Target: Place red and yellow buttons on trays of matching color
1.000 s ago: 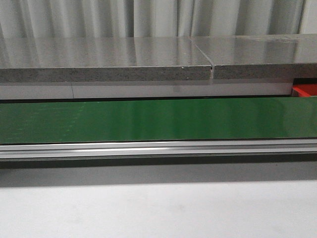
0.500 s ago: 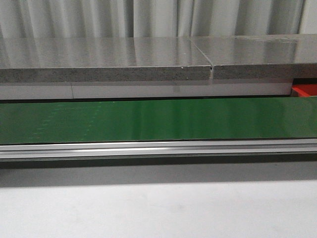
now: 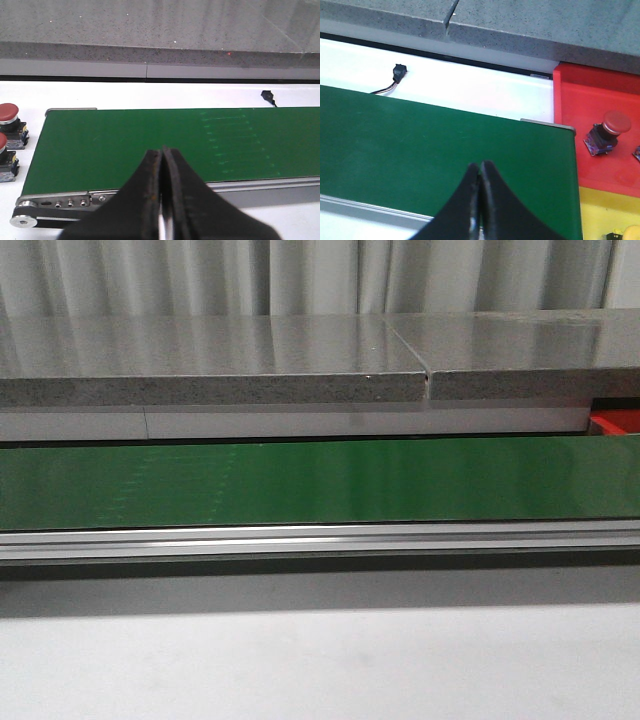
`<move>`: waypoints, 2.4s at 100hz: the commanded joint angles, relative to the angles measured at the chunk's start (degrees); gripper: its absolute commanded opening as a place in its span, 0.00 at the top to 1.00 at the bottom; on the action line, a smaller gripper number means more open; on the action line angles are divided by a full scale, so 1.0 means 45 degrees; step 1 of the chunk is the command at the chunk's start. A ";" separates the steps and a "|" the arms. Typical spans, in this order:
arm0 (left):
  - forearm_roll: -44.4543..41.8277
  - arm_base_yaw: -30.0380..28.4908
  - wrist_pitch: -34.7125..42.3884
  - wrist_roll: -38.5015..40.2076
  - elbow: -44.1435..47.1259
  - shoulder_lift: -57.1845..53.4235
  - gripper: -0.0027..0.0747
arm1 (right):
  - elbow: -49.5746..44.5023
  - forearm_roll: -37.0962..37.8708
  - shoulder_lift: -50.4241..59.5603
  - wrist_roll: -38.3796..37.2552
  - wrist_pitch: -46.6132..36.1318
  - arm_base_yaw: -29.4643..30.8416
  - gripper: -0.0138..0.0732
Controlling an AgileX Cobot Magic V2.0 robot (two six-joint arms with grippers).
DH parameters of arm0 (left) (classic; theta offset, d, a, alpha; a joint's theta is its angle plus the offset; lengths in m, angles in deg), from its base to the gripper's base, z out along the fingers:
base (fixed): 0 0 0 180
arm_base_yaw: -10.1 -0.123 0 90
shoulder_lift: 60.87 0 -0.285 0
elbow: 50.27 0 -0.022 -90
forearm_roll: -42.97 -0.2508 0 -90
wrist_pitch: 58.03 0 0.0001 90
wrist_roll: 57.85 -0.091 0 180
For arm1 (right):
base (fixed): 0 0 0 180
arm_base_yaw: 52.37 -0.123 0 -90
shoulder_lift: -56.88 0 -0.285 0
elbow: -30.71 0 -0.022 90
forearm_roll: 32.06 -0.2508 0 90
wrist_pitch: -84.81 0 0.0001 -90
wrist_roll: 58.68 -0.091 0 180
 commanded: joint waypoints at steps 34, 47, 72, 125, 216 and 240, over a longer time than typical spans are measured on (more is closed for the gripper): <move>0.0161 0.0094 0.0968 0.0038 -0.0358 0.0087 0.99 | 0.0350 -0.0119 0.0168 0.0123 -0.0811 -0.0019 0.92; 0.0161 0.0094 0.0968 0.0038 -0.0358 0.0087 0.99 | 0.0350 -0.0119 0.0168 0.0123 -0.0811 -0.0019 0.92; 0.0035 0.0094 0.0968 0.0038 -0.0255 0.0087 0.92 | 0.0350 -0.0119 0.0168 0.0123 -0.0811 -0.0019 0.92; 0.0035 0.0094 0.1479 0.0038 -0.0107 0.0087 0.19 | 0.0336 -0.0119 0.0168 0.0123 -0.0811 -0.0019 0.92; -0.2420 -0.5299 0.0986 0.4830 -0.5848 1.0347 0.19 | 0.0336 -0.0119 0.0168 0.0123 -0.0811 -0.0019 0.92; -0.2420 -0.5759 0.0962 0.4830 -0.6607 1.2962 0.19 | 0.0336 -0.0119 0.0168 0.0123 -0.0811 -0.0019 0.92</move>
